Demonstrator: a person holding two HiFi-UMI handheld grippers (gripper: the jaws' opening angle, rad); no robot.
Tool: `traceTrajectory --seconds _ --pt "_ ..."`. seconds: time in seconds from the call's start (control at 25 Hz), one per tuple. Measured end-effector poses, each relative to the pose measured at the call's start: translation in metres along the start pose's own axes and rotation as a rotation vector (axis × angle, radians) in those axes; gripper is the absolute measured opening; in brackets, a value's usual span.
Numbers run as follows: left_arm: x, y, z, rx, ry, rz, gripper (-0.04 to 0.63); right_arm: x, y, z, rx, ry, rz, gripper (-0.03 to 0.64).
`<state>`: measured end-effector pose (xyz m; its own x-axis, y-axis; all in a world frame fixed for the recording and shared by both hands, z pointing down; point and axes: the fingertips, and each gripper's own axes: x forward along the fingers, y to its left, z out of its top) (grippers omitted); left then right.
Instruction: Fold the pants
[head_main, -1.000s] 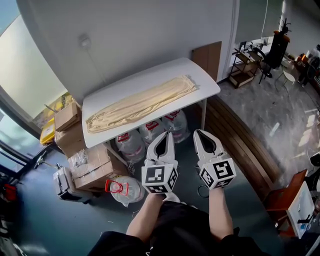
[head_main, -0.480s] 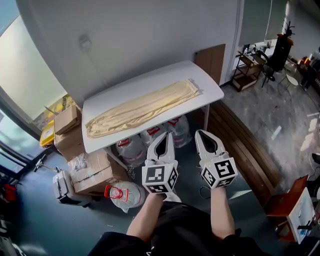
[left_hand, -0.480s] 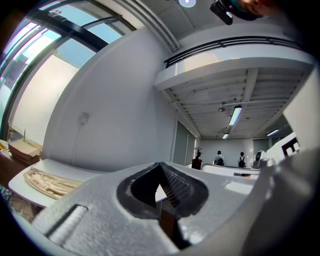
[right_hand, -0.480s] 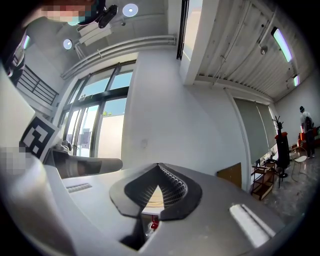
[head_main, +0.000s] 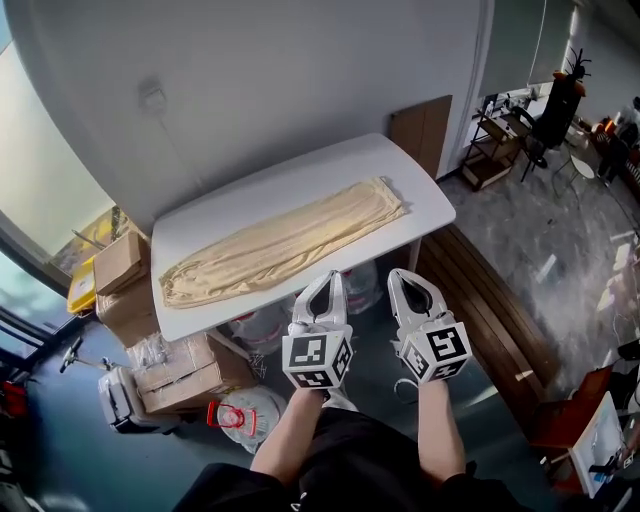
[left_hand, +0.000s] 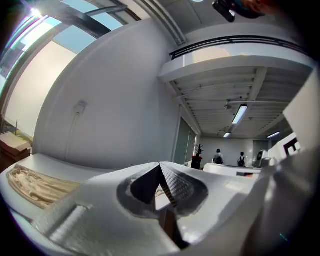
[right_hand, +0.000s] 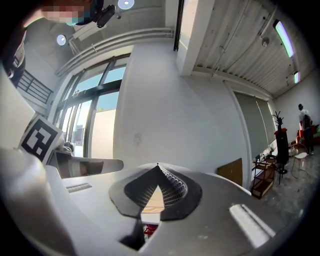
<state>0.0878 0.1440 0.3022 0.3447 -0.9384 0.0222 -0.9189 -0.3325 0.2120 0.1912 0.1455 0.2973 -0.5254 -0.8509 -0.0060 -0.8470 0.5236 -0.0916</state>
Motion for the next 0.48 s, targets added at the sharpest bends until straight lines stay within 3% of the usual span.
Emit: traceTrajectory --seconds 0.24,0.48 --pt "0.056 0.077 0.019 -0.01 0.011 0.062 0.003 0.101 -0.001 0.001 0.028 0.027 0.049 0.006" --pt "0.099 0.169 0.042 -0.006 -0.009 0.138 0.003 0.212 0.028 0.005 0.0 0.028 0.155 0.006"
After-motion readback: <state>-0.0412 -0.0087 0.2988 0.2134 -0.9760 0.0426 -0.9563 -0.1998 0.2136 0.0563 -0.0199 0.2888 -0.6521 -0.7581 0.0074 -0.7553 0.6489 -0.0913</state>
